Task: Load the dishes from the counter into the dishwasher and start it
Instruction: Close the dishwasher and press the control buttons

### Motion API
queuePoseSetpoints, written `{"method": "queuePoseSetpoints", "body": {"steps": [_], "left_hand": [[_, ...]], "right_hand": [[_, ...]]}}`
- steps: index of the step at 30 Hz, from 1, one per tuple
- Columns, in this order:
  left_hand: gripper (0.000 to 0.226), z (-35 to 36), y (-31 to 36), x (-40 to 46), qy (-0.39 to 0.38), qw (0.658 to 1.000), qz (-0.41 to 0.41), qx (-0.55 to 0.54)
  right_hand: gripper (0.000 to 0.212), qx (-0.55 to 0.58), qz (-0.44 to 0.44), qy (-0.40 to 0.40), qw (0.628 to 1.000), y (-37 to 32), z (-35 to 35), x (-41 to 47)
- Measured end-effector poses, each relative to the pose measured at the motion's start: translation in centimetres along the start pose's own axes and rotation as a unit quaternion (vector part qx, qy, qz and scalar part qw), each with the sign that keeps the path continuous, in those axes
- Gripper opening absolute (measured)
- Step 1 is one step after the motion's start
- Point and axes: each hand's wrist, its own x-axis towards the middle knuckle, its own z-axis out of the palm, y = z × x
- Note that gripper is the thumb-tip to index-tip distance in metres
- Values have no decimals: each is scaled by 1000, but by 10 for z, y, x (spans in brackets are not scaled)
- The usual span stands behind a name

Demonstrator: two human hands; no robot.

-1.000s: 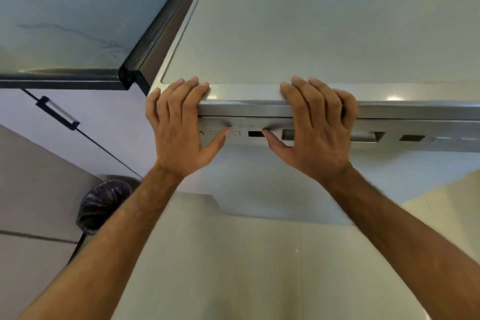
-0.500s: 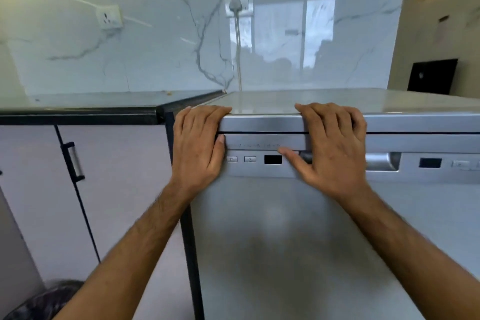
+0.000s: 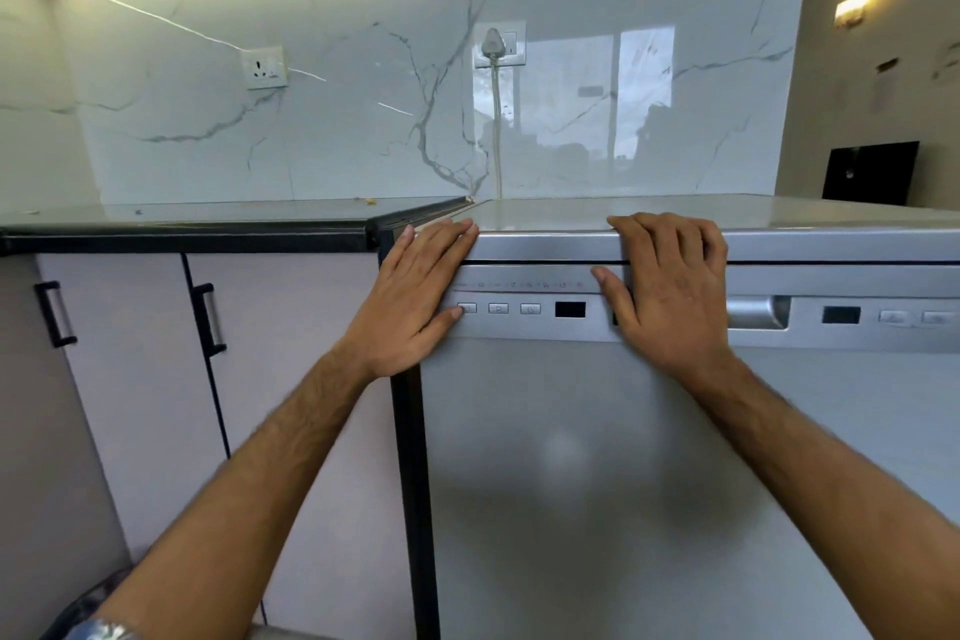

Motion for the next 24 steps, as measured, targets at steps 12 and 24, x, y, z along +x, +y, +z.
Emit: {"method": "queuePoseSetpoints", "body": {"steps": [12,24], "left_hand": [[71,18,5,4,64,998,-21,-3],[70,17,10,5,60,996,-37,60]], "right_hand": [[53,-44,1,-13,999,0,4,2],[54,-48,3,-23,999,1,3,1]]}}
